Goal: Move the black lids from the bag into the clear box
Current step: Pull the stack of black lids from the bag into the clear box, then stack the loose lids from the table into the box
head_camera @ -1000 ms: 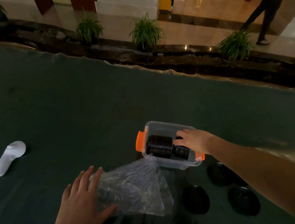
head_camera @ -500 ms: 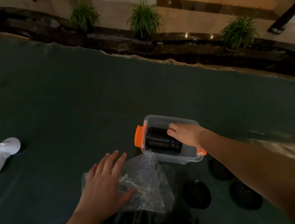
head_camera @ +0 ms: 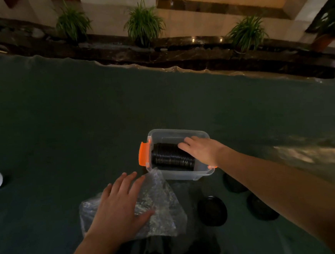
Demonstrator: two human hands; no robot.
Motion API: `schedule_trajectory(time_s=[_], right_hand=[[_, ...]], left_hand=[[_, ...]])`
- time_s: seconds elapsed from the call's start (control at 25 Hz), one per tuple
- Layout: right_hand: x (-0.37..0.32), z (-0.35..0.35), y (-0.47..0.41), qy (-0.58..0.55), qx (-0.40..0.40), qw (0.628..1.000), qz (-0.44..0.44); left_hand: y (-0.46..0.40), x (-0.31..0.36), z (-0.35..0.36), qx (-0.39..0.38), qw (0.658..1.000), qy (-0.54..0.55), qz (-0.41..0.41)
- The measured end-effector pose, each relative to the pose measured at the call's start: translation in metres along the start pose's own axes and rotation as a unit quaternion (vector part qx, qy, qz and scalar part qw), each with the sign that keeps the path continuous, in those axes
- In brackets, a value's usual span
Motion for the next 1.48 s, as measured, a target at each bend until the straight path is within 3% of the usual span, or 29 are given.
schedule_trajectory(time_s=[0.2, 0.44, 0.64, 0.96, 1.2, 1.48], right_hand=[[0.006, -0.01, 0.029, -0.046, 0.049, 0.997, 0.05], [0.054, -0.052, 0.104, -0.119, 0.219, 0.952, 0.179], [0.079, -0.012, 0.185, -0.15, 0.161, 0.925, 0.31], [0.051, 0.101, 0.267, -0.211, 0.051, 0.874, 0.434], [0.029, 0.146, 0.275, -0.248, 0.045, 0.837, 0.485], [0.029, 0.16, 0.268, -0.262, 0.034, 0.843, 0.469]], left_hand=[[-0.015, 0.029, -0.004, 0.004, 0.999, 0.007, 0.045], [-0.028, 0.075, -0.003, 0.022, 0.992, 0.051, 0.112], [-0.036, 0.128, 0.026, -0.014, 0.984, 0.088, 0.154], [-0.042, 0.197, 0.117, -0.134, 0.975, 0.034, 0.176], [-0.043, 0.206, 0.155, -0.19, 0.971, 0.002, 0.146], [-0.047, 0.209, 0.17, -0.213, 0.969, 0.025, 0.12]])
Point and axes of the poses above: each hand's wrist, its own y-axis away from the middle knuckle, its own z-axis out of the palm, x = y × z, the point moved 6 cm from there along -y, towards the middle knuckle, and after that the axes turned 13 degrees about x, right-handed, at the moved point
